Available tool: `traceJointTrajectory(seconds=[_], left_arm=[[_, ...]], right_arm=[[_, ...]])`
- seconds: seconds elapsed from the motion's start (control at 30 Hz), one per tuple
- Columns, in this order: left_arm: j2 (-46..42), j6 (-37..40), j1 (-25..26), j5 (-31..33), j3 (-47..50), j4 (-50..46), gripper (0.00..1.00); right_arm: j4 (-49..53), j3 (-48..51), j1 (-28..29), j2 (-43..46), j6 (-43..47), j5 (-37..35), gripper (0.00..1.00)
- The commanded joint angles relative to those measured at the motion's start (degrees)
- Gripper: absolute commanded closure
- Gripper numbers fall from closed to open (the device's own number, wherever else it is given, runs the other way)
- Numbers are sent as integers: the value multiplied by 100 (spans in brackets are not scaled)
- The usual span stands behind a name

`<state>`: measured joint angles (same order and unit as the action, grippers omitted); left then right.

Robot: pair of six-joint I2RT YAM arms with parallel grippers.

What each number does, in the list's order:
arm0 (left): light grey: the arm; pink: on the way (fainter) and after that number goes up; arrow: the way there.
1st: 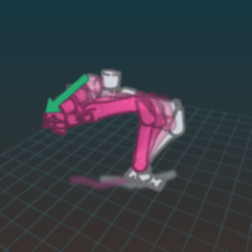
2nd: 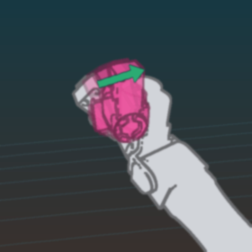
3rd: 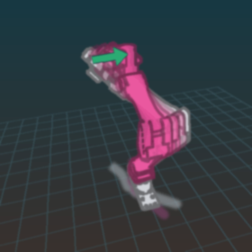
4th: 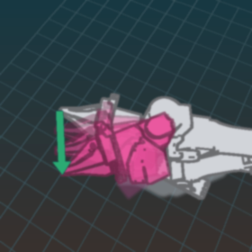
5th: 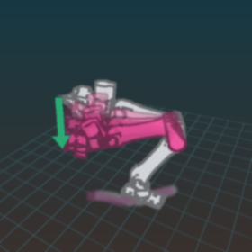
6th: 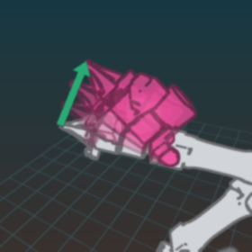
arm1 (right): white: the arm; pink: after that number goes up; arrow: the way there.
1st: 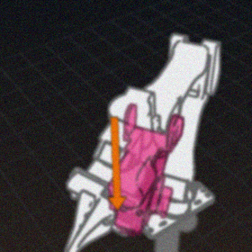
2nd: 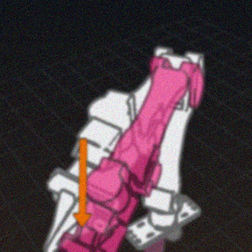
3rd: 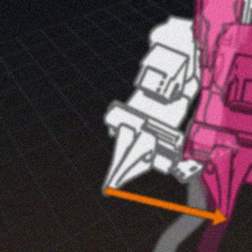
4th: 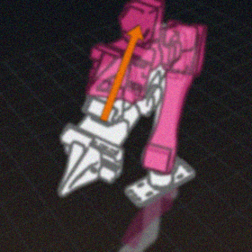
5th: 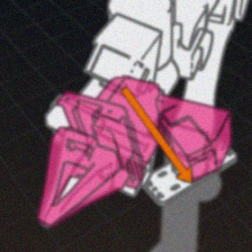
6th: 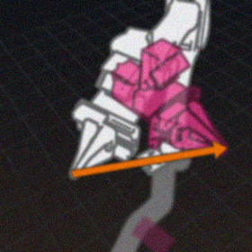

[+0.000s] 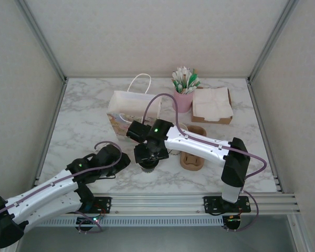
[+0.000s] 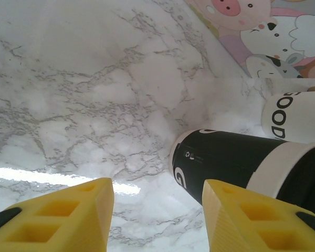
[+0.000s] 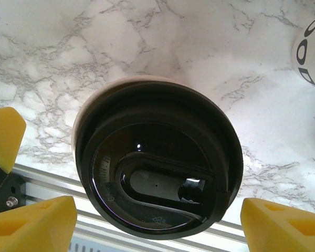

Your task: Pack the takeout coffee

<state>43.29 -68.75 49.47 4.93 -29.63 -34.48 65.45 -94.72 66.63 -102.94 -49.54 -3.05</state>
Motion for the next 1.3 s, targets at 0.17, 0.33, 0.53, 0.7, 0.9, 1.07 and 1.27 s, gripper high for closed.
traceJointTrajectory(seconds=[0.17,0.33,0.53,0.7,0.9,1.07,1.27], left_arm=[[30,-59,-121,-157,97,165,53],[59,-33,-135,-199,97,212,53],[57,17,-149,-239,89,243,54],[73,64,-158,-259,55,245,54],[124,138,-172,-264,-31,216,54],[188,213,-173,-286,-160,231,53],[271,222,-184,-335,-269,241,52]], right_arm=[[93,-232,88,-211,-18,-87,21],[1,-184,101,-263,-31,-47,24],[-123,-196,101,-315,-34,-27,28],[-135,-273,98,-438,-11,11,28],[-102,-232,99,-419,-56,-142,29],[-80,-181,101,-420,-115,-221,29],[-93,49,95,-449,-211,-180,31]])
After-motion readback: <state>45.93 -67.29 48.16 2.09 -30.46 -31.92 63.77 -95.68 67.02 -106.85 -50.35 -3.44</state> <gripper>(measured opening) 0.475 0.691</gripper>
